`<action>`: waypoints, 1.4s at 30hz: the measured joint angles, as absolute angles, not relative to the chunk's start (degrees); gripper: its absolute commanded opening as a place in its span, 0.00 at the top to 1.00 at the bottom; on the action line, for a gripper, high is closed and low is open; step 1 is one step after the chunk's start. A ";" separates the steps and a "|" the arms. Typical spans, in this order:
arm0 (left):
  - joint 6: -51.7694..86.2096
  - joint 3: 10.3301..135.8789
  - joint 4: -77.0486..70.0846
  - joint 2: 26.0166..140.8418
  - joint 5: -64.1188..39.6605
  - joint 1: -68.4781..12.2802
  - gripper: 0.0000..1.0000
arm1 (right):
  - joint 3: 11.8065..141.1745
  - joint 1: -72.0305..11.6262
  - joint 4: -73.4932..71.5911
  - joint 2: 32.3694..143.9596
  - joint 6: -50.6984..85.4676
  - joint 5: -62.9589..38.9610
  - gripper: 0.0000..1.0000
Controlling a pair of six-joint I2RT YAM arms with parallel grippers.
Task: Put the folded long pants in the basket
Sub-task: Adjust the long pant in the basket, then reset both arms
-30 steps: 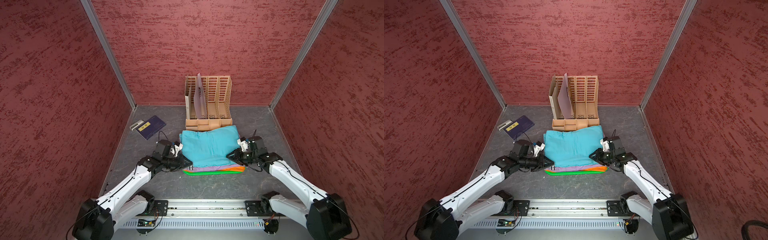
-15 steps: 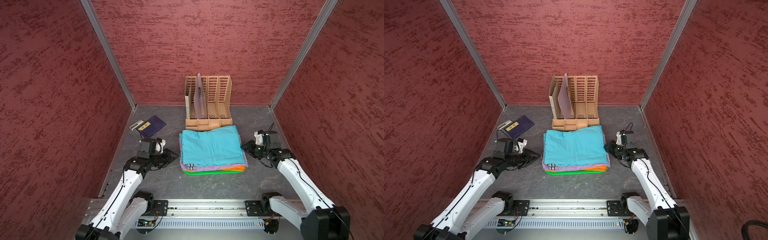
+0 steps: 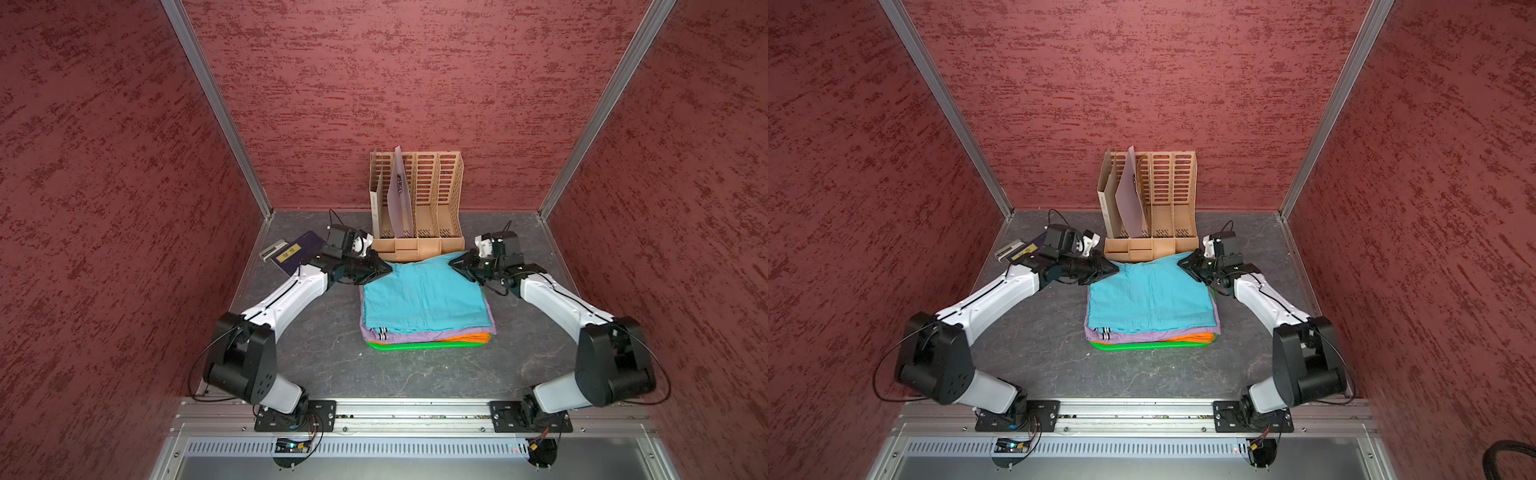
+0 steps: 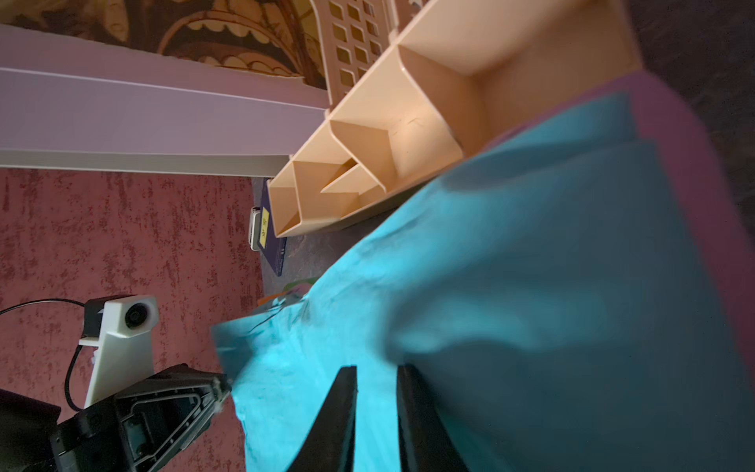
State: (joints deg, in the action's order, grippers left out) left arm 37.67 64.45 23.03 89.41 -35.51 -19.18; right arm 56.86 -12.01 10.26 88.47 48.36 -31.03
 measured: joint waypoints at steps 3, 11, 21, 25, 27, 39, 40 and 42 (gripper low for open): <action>37.89 62.33 21.61 90.56 -34.59 -16.45 0.87 | 57.04 -11.05 8.36 91.18 48.97 -31.35 0.79; 37.95 57.67 16.43 87.70 -37.17 -10.63 0.69 | 56.18 -4.91 5.76 90.59 48.69 -31.42 0.75; 34.02 47.48 20.21 61.80 -7.20 -3.68 0.00 | 53.63 2.70 15.75 73.54 33.21 -10.48 0.25; 26.09 35.94 12.12 50.43 9.47 -5.58 0.00 | 42.17 2.79 9.58 66.04 25.87 0.47 0.02; 21.65 28.75 5.48 47.62 13.72 -6.68 0.00 | 35.48 2.79 5.52 65.14 22.90 4.27 0.02; 4.71 14.41 -30.89 68.66 12.49 -3.01 0.00 | 17.56 2.76 -33.01 74.72 11.70 9.69 0.02; 3.60 14.76 -34.37 71.46 11.22 -2.68 0.00 | 17.12 2.76 -38.52 77.21 10.76 9.41 0.02; 2.44 15.97 -39.20 76.44 8.58 -1.63 0.00 | 15.90 2.59 -47.59 82.28 8.73 7.79 0.02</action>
State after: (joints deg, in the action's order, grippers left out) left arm 2.44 15.97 -39.20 76.44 8.58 -1.63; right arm 15.90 2.59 -47.59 82.28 8.73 7.79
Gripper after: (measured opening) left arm 0.996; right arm 0.983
